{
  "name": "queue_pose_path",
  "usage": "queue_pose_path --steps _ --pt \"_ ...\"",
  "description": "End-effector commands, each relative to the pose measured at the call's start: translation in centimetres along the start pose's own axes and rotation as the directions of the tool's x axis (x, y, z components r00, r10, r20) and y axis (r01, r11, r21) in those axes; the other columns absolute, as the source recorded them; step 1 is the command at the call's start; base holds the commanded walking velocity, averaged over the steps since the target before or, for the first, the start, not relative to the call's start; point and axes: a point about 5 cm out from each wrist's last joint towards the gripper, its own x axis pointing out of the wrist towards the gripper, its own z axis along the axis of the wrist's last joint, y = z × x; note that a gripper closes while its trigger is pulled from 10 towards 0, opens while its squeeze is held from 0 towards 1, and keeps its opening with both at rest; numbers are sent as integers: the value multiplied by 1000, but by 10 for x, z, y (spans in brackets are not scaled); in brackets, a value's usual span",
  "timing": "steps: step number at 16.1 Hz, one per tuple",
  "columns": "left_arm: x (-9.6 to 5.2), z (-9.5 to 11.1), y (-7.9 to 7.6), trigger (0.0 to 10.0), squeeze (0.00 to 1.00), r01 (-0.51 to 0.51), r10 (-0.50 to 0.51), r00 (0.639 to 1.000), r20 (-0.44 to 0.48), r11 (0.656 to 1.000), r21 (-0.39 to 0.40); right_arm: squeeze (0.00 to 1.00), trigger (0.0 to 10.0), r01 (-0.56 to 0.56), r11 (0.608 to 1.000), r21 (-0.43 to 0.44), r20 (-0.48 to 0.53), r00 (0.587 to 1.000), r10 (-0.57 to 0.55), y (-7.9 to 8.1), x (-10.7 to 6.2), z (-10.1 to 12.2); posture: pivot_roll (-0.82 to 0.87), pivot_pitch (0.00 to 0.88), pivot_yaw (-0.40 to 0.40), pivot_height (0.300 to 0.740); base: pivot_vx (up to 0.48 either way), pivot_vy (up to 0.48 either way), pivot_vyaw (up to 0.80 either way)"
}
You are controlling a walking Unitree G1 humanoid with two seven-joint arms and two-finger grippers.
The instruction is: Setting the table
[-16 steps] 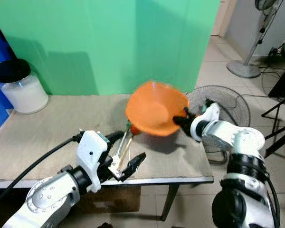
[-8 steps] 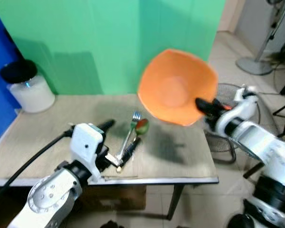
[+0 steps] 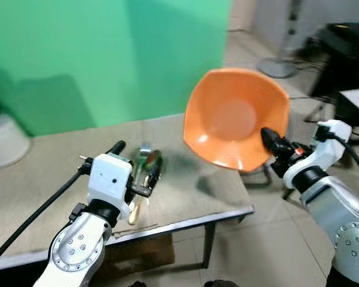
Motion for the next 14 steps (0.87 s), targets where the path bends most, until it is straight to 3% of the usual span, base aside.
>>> queue_pose_path --steps 1,3,7,8,10,11,14 --pt "-2 -4 9 10000 0 -87 87 996 -11 996 0 0 10000 -33 998 -46 69 997 37 9 -1 11 -89 0 52 740 0 0 -781" --pt "-6 -5 19 10000 0 -160 160 987 -18 987 13 0 10000 -19 992 -125 98 995 31 10 4 10 -66 0 29 740 0 0 -772" --pt "-12 -2 33 10000 0 -221 222 975 0 973 71 0 10000 -40 986 -163 75 996 53 13 10 4 -49 0 16 740 0 0 -769" --pt "-14 -2 36 10000 0 -242 243 970 2 967 77 0 10000 -49 976 -214 69 996 65 16 12 1 -42 0 16 740 0 0 -781" --pt "-15 1 36 10000 0 -250 250 968 14 965 76 0 10000 -36 974 -224 80 995 56 15 14 -1 -26 0 11 740 0 0 -788" --pt "-10 6 32 10000 0 -228 228 973 29 973 28 0 10000 -26 972 -232 87 995 48 14 17 -3 -19 0 10 740 0 0 -788" --pt "-5 6 28 10000 0 -217 216 976 35 976 27 0 10000 11 970 -244 94 995 13 9 18 -4 -28 0 3 740 0 0 -788"
